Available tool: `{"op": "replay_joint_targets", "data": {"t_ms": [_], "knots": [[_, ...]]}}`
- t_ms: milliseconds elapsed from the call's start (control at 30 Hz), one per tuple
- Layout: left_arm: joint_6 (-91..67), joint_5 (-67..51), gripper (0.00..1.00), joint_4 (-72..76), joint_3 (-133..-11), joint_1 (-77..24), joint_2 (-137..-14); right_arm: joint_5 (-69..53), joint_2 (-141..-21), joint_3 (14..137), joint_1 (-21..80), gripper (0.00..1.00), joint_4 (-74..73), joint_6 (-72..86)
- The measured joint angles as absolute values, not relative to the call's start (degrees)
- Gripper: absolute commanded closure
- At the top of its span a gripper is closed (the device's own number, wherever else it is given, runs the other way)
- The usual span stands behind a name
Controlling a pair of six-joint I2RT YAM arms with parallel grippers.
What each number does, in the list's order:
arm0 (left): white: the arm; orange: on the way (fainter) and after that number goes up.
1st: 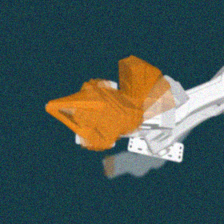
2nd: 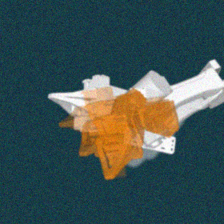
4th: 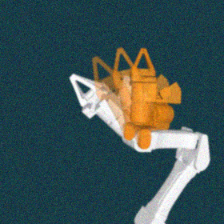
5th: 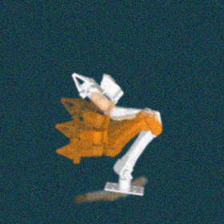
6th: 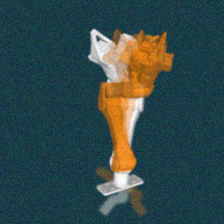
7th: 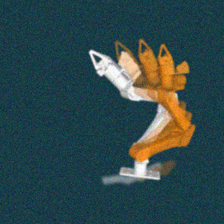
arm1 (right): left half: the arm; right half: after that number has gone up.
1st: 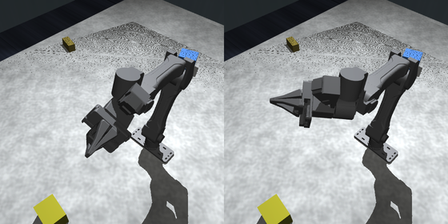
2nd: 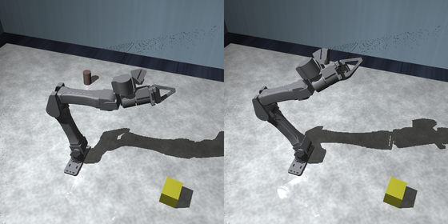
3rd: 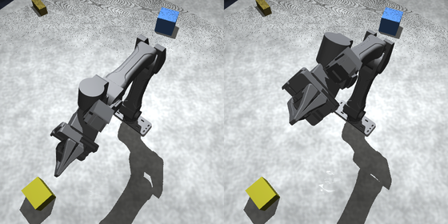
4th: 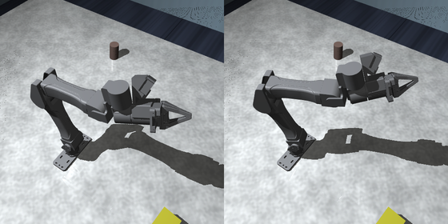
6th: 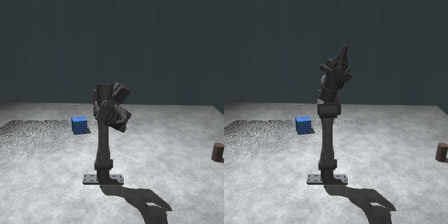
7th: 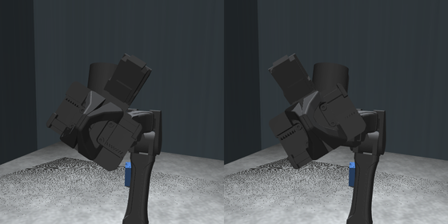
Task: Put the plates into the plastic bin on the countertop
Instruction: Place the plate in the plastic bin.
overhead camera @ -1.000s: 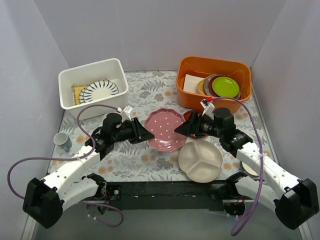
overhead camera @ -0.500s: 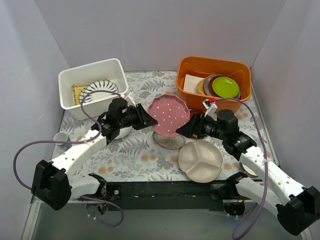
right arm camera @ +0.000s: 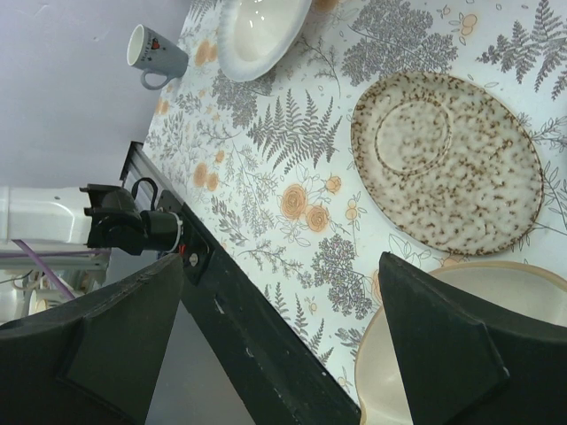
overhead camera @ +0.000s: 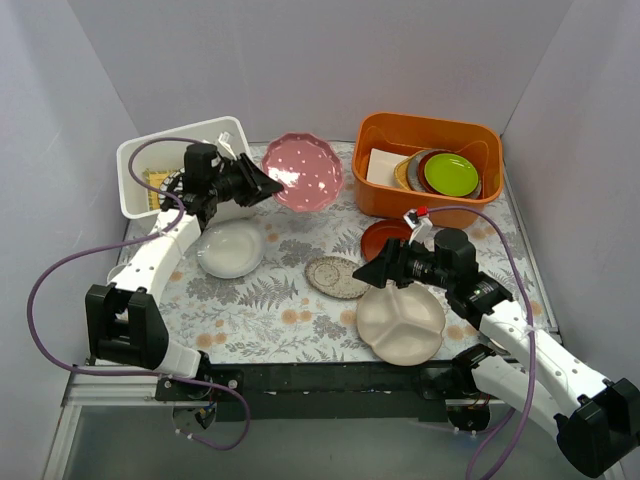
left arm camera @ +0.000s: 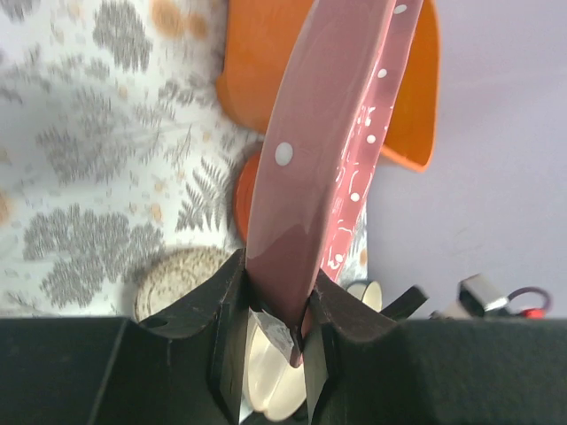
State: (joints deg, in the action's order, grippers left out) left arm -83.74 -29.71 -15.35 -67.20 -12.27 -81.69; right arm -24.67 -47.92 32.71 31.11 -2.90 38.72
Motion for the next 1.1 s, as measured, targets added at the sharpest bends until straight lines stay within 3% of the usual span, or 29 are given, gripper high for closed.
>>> {"op": "replay_joint_targets", "data": {"t_ms": [367, 1100], "knots": [[-83.8, -33.3, 1.0, -17.1, -78.3, -4.2, -87.0, -25.3, -47.1, 30.5, 31.1, 0.02, -3.0, 37.1], [-84.4, -36.6, 1.0, -20.4, -80.1, 20.4, -91.7, -25.6, -49.8, 29.1, 31.1, 0.02, -3.4, 35.8]]}}
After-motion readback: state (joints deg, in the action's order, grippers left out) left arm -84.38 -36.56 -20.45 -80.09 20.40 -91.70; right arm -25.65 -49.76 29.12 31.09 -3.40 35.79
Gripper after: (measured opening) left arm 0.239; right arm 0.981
